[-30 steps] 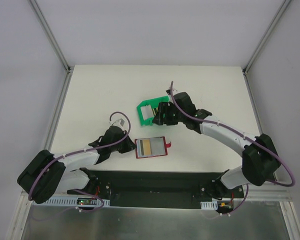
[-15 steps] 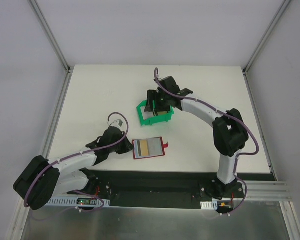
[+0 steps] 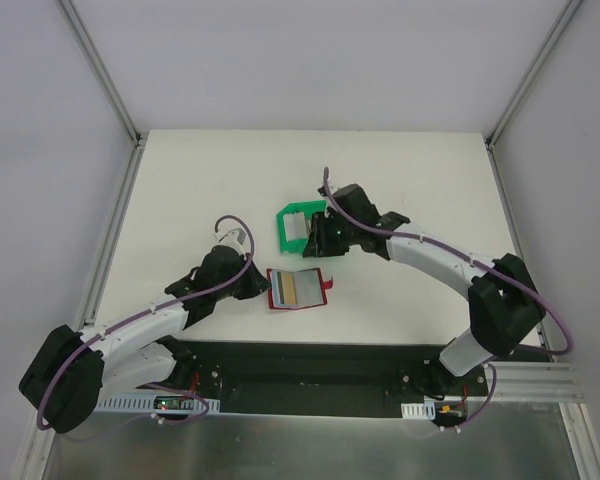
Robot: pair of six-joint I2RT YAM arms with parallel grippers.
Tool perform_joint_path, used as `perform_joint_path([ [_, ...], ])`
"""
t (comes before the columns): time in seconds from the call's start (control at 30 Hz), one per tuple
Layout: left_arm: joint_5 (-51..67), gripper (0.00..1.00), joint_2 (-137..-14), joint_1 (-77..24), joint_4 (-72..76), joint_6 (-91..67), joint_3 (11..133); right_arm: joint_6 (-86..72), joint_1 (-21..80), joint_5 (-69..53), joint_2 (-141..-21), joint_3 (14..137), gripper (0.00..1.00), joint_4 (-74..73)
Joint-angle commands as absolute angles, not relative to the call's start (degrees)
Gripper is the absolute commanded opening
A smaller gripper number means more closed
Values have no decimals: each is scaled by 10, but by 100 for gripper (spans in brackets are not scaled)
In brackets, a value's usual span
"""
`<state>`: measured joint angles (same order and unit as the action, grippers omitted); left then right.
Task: Put the credit cards into the card holder
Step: Turn over the card slot in the card holder.
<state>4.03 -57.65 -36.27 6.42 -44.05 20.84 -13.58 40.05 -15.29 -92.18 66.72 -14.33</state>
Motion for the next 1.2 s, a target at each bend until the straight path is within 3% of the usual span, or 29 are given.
perform_joint_path([
  [0.0, 47, 0, -570, -358, 47, -423, 234, -182, 449, -164, -895, 593, 35, -117],
  [0.43, 56, 0, -572, -358, 40, -424, 238, -200, 444, -76, -903, 540, 33, -91],
  [0.9, 64, 0, -577, -358, 40, -420, 237, -125, 350, -85, -948, 613, 34, -128],
  [1.17, 76, 0, -584, -358, 40, -417, 248, -169, 421, -113, -874, 551, 34, -105],
])
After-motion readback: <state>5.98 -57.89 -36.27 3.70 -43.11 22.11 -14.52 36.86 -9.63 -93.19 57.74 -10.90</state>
